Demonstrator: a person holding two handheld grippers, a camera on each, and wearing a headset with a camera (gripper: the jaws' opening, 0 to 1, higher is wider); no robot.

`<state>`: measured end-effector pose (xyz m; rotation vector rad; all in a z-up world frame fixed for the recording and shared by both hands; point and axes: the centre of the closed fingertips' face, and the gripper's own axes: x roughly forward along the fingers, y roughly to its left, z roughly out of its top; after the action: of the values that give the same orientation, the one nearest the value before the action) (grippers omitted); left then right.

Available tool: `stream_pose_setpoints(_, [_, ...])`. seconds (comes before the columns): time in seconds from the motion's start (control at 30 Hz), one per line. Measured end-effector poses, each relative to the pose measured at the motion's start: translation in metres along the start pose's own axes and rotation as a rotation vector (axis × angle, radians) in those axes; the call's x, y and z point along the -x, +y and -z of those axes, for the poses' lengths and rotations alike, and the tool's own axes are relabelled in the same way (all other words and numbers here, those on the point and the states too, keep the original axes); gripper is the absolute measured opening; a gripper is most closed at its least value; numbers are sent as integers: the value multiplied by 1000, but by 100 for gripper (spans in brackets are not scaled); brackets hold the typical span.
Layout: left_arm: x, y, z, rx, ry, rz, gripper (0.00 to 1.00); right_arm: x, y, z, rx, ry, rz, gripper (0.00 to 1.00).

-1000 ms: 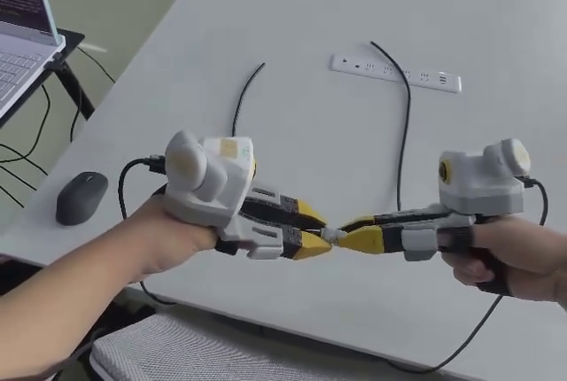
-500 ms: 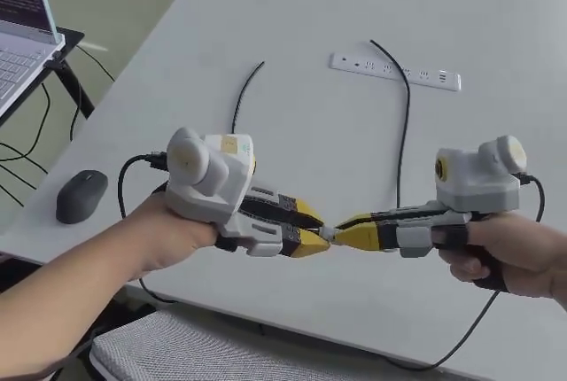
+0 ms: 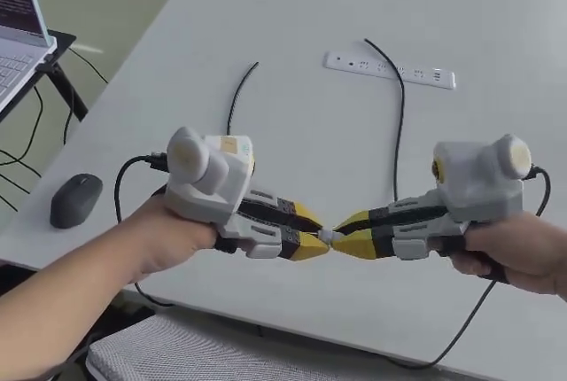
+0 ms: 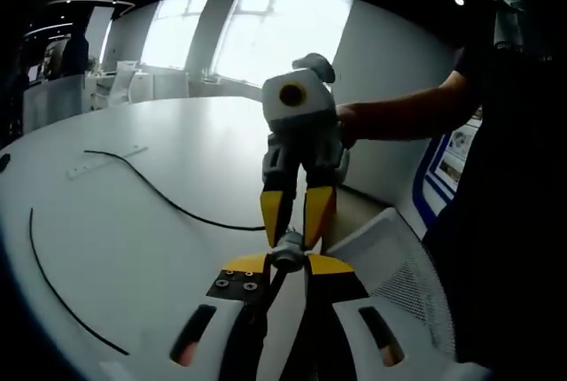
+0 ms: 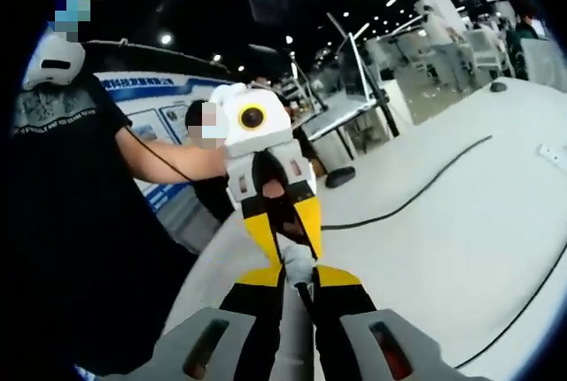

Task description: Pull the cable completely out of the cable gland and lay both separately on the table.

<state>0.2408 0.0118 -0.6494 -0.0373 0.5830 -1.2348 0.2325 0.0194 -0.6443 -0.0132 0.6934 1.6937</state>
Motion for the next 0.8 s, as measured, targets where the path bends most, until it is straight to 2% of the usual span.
stream_pose_setpoints(0.1, [1, 2, 1, 30, 0, 7, 15, -2, 1, 0, 194, 68, 68, 7])
stream_pose_setpoints(0.13, [1, 3, 2, 37, 0, 8, 15, -2, 0, 1, 232, 86, 87, 7])
stream_pose_setpoints(0.17, [1, 3, 2, 43, -2, 8, 15, -3, -1, 2, 299, 113, 114, 7])
stream_pose_setpoints(0.23, [2, 3, 2, 52, 0, 12, 15, -4, 0, 2, 357, 135, 136, 7])
stream_pose_setpoints(0.4, [5, 7, 1, 81, -10, 16, 15, -5, -3, 1, 541, 187, 261, 7])
stream_pose_setpoints(0.5, [6, 6, -1, 96, -26, 21, 15, -4, -3, -1, 602, 202, 319, 7])
stream_pose_setpoints(0.53, [6, 6, -3, 97, -36, 16, 15, -3, -4, -3, 646, 206, 343, 7])
stream_pose_setpoints(0.63, [8, 6, -3, 144, -43, 28, 15, -4, -1, -2, 669, 213, 342, 7])
stream_pose_setpoints(0.67, [8, 7, -4, 139, -52, 21, 15, -4, -3, -4, 700, 220, 358, 7])
stream_pose_setpoints(0.8, [9, 7, -3, 135, -47, 17, 15, -6, -3, -4, 734, 237, 360, 7])
